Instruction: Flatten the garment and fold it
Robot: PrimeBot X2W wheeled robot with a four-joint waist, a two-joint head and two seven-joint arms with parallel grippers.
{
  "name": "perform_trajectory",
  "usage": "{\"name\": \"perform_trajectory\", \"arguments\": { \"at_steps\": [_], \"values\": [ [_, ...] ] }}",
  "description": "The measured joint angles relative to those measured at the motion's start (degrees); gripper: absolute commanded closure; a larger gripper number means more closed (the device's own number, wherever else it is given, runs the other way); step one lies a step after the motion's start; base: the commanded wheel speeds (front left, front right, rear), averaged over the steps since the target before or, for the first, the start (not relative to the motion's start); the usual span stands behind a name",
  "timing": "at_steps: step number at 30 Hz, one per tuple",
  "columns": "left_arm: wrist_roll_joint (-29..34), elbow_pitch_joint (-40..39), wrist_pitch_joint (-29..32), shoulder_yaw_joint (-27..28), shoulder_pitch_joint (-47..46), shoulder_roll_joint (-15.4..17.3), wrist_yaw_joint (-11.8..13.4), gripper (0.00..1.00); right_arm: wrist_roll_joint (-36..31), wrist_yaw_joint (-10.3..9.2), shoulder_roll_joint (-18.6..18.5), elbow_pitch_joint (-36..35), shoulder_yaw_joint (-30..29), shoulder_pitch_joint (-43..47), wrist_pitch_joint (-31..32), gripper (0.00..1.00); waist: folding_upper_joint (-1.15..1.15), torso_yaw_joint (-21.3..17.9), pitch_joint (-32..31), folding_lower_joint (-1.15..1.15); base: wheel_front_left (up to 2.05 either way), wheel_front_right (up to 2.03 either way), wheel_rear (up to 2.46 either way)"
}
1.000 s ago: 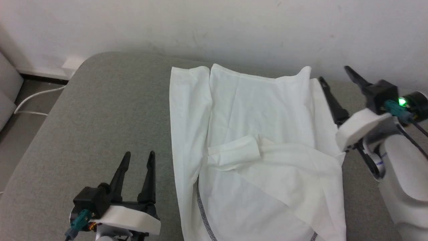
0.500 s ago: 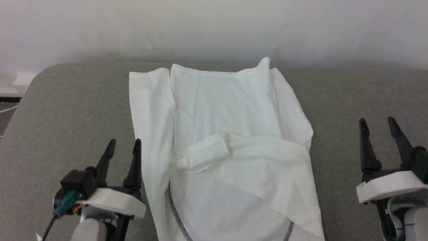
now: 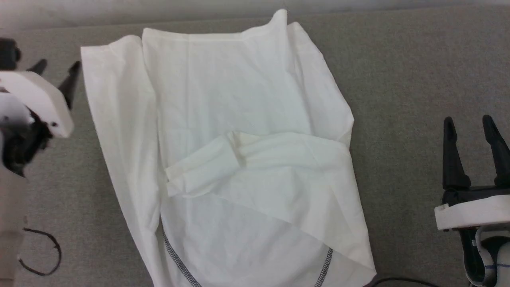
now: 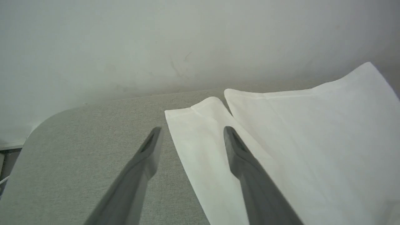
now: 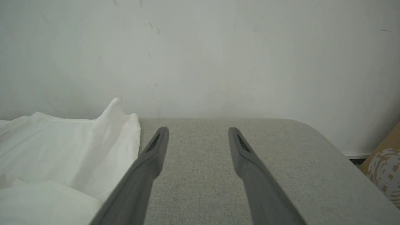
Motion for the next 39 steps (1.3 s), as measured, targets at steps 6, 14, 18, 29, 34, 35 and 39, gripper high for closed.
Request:
{"name": "perform_trajectory", "arguments": {
  "at_steps": [6, 14, 18, 29, 34, 35, 39],
  "values": [
    [-3.81, 7.5, 10.45, -1.87, -9.89, 6.42, -0.1, 0.0, 1.2, 0.0, 0.13, 0.31, 0.85, -1.05, -0.73, 0.0, 0.0, -3.44, 5.85, 0.01, 0.0, 0.0, 0.0],
    [-7.39, 14.62, 15.93, -2.93, -17.23, 12.65, 0.01, 0.0, 2.76, 0.0, 0.14, 2.05, 1.67, -2.19, -2.66, 0.0, 0.0, -8.09, 12.05, 0.0, 0.0, 0.0, 0.0],
    [-7.49, 18.08, 16.81, -2.82, -18.98, 14.05, 0.01, 0.0, 3.53, 0.0, 0.15, 2.65, 2.03, -2.54, -3.21, 0.0, 0.0, -10.01, 14.35, -0.01, 0.0, 0.0, 0.0],
    [-11.43, 21.01, 20.91, -3.91, -22.23, 15.28, -0.01, 1.0, 3.02, 0.0, 0.14, 4.04, 1.19, -3.16, -3.59, 0.0, 0.0, -11.07, 16.89, -0.02, 0.0, 0.0, 0.0],
    [-11.68, 22.96, 15.34, -4.2, -20.92, 14.61, -0.19, 1.0, 2.24, 0.0, 0.15, 4.31, 0.57, -3.45, -3.52, 0.0, 0.0, -10.29, 15.66, -0.01, 0.0, 0.0, 0.0],
    [-11.68, 23.59, 13.71, -4.12, -20.37, 14.41, -0.19, 1.0, 1.96, 0.0, 0.15, 4.39, 0.44, -3.5, -3.52, 0.0, 0.0, -10.11, 15.2, -0.01, 0.0, 0.0, 0.0],
    [-11.13, 26.74, 6.08, -3.74, -17.36, 14.37, -0.16, 1.0, 1.51, 0.0, 0.15, 4.76, -0.19, -3.51, -3.05, 0.0, 0.01, -9.3, 12.69, -0.01, 0.0, 0.0, 0.0]
  ]
}}
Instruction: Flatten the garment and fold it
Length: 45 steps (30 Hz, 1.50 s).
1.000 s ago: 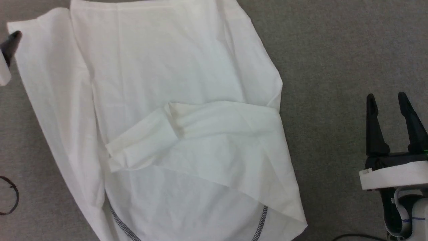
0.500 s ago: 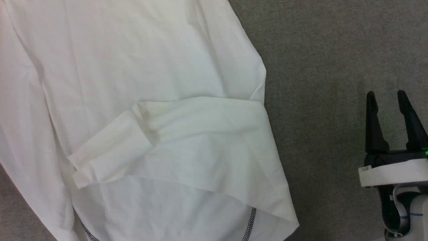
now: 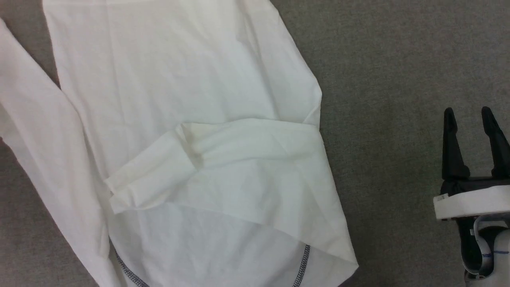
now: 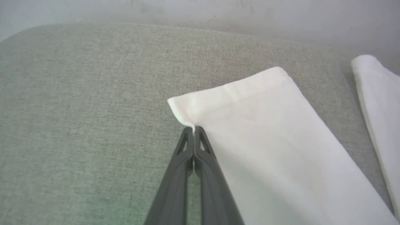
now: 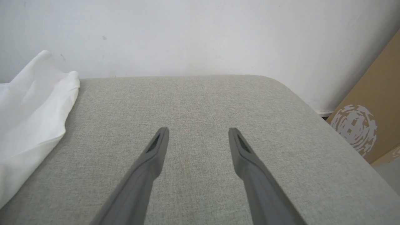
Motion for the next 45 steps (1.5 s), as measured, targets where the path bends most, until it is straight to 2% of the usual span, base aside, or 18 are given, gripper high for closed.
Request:
{"name": "perform_trajectory", "arguments": {
  "at_steps": [8, 15, 17, 19, 23, 26, 29, 36, 40, 45],
  "values": [
    [-0.44, 1.03, -15.19, 1.34, 3.32, -1.51, 0.0, 1.0, -0.23, 0.0, 0.0, 1.16, -1.52, 1.37, 1.52, 0.0, 0.0, 2.39, -7.43, -0.01, 0.0, 0.0, 0.0],
    [-1.04, -7.58, -21.73, -1.32, 8.26, -6.45, -0.01, 1.0, 0.01, 0.0, 0.0, 1.75, -2.93, 4.74, 3.1, 0.0, 0.0, 5.45, -14.49, -0.02, 0.0, 0.0, 0.0],
    [-0.76, -11.28, -22.9, -2.19, 9.71, -8.28, 0.71, 1.0, 0.02, 0.0, 0.0, 1.72, -3.04, 5.6, 3.58, 0.0, 0.0, 6.49, -16.27, -0.02, 0.0, 0.0, 0.0],
    [-0.22, -15.39, -23.28, -3.38, 11.46, -10.62, 2.29, 1.0, 0.04, 0.0, 0.0, 1.68, -3.07, 6.31, 4.07, 0.0, 0.0, 7.52, -17.89, -0.02, 0.0, 0.0, 0.0],
    [1.08, -24.49, -23.42, -6.23, 14.99, -16.47, 7.43, 1.0, 0.03, 0.0, 0.03, 1.27, -3.07, 7.42, 4.9, 0.0, 0.0, 9.69, -20.54, -0.02, 0.0, 0.0, 0.0],
    [3.07, -30.59, -22.67, -9.65, 17.97, -20.9, 11.07, 1.0, 0.04, 0.0, 0.01, 0.82, -2.75, 7.79, 5.6, 0.0, 0.0, 10.93, -22.18, -0.01, 0.0, 0.0, 0.0],
    [4.57, -34.87, -21.93, -13.86, 21.04, -25.44, 13.57, 1.0, 0.26, 0.0, 0.02, 0.47, -1.54, 8.0, 6.02, 0.0, 0.0, 11.47, -23.52, -0.02, 0.0, 0.0, 0.0],
    [6.49, -36.45, -21.02, -23.17, 26.53, -35.2, 15.29, 1.0, 1.3, 0.0, 0.05, 0.4, -0.71, 8.11, 6.08, 0.0, 0.0, 9.79, -23.48, -0.01, 0.0, 0.0, 0.0],
    [7.54, -34.22, -21.06, -27.13, 27.3, -37.91, 15.61, 1.0, 1.6, 0.0, 0.04, 0.91, -0.52, 8.2, 6.01, 0.0, 0.0, 8.54, -21.94, 0.0, 0.0, 0.0, 0.0],
    [8.69, -29.73, -19.82, -32.45, 28.72, -38.75, 14.96, 1.0, 1.89, 0.0, 0.05, 1.64, -0.25, 8.18, 5.81, 0.0, 0.0, 7.21, -19.78, 0.01, 0.0, 0.0, 0.0]
  ]
}}
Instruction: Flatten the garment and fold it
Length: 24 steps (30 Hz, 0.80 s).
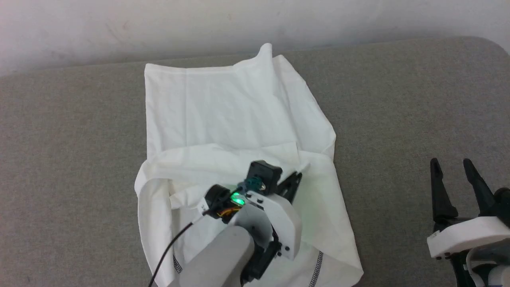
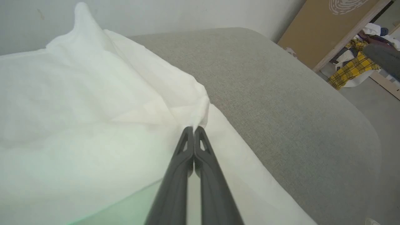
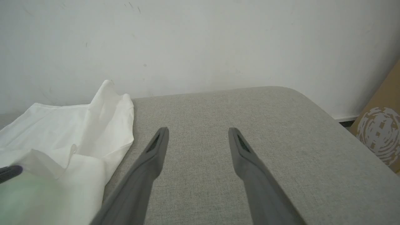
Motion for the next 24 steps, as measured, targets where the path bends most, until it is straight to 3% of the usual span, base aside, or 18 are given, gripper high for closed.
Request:
{"name": "perform_trajectory", "arguments": {
  "at_steps": [8, 9, 10, 11, 15, 19, 21, 24],
  "values": [
    [0.48, 3.22, 1.4, -7.43, 2.4, -0.93, -3.3, 1.0, 0.14, 0.0, 0.0, 2.45, -0.26, -0.21, -0.41, 0.0, 0.0, -0.67, 1.39, 0.0, 0.0, 0.0, 0.0],
    [-0.01, 3.32, 1.4, -7.94, 2.73, -1.05, -3.48, 0.64, 0.14, 0.0, -0.01, 2.79, -0.22, -0.28, -0.42, 0.0, 0.0, -0.62, 1.17, 0.0, 0.0, 0.0, 0.0],
    [-0.18, 3.46, 1.42, -8.66, 2.85, -1.11, -3.54, 0.13, 0.14, 0.0, -0.01, 3.21, -0.19, -0.32, -0.4, 0.0, 0.0, -0.55, 0.9, 0.0, 0.0, 0.0, 0.0],
    [-0.21, 3.47, 1.43, -9.22, 2.87, -1.15, -3.63, 0.0, 0.14, 0.0, 0.0, 3.55, -0.1, -0.32, -0.38, 0.0, 0.0, -0.48, 0.59, 0.0, 0.0, 0.0, 0.0],
    [-1.76, 2.05, 0.78, -9.72, 2.85, -1.33, -3.94, 0.0, 0.13, 0.0, 0.0, 4.27, 0.4, -0.34, -0.38, 0.0, 0.0, -0.15, -0.83, 0.0, 0.0, 0.0, 0.0],
    [-3.52, -2.12, -1.62, -5.69, 1.35, -0.63, -3.93, 0.0, 0.58, 0.0, -0.01, 3.96, 1.05, -0.46, -0.46, 0.0, 0.0, 0.05, -2.41, -0.01, 0.0, 0.0, 0.0],
    [-4.08, -4.41, -2.26, -2.4, -1.08, 1.7, -3.87, 0.0, 1.04, 0.0, 0.0, 3.34, 1.55, -0.52, -0.45, 0.0, 0.0, -0.01, -3.01, -0.02, 0.0, 0.0, 0.0],
    [-4.36, -5.92, -1.75, 2.82, -5.75, 8.7, -3.87, 0.0, 1.47, 0.0, -0.02, 1.91, 2.56, -0.88, -0.23, 0.0, 0.0, -0.46, -3.05, -0.01, 0.0, 0.0, 0.0]
  ]
}}
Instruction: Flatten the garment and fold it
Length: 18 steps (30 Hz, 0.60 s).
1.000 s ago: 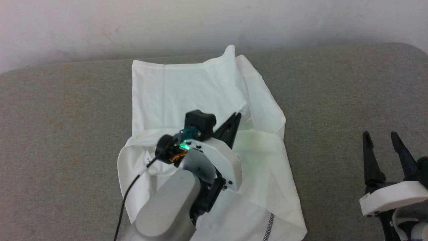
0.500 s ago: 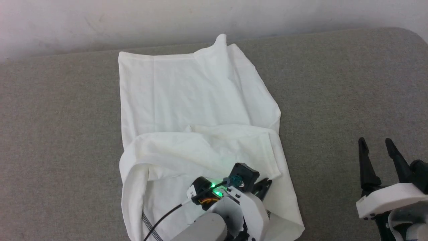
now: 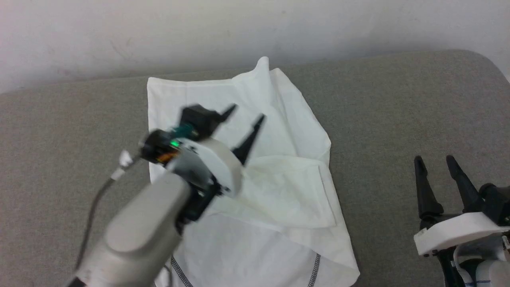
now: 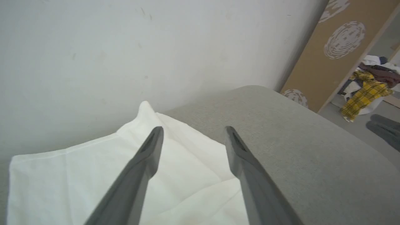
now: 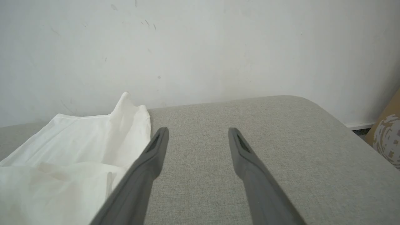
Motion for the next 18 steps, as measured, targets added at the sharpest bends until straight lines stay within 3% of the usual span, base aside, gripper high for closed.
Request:
{"name": "perform_trajectory", "arguments": {
  "at_steps": [2, 8, 13, 18],
  "values": [
    [-1.23, 0.35, 1.47, 3.24, -2.69, 4.98, -0.73, 0.0, 0.42, 0.0, -0.01, -1.11, 0.93, -0.34, 0.12, 0.0, 0.0, -0.28, 0.49, 0.0, 0.0, 0.0, 0.0],
    [-1.32, 7.17, 5.8, 7.11, -12.18, 17.2, -7.01, 0.0, 0.79, 0.0, 0.03, -4.49, 4.64, -2.29, 0.6, 0.0, 0.0, -1.63, 3.93, 0.01, 0.0, 0.0, 0.0],
    [-0.31, 12.79, 9.04, 4.68, -19.48, 22.29, -10.32, 0.0, 1.23, 0.0, 0.01, -6.58, 6.32, -3.36, 0.53, 0.0, 0.0, -3.68, 8.23, 0.02, 0.0, 0.0, 0.0],
    [-0.68, 21.02, 14.04, 1.75, -25.46, 25.28, -10.76, 0.0, 0.75, 0.0, 0.05, -8.22, 8.29, -3.81, 0.55, 0.0, 0.0, -5.85, 12.85, 0.02, 0.0, 0.0, 0.0]
  ]
}}
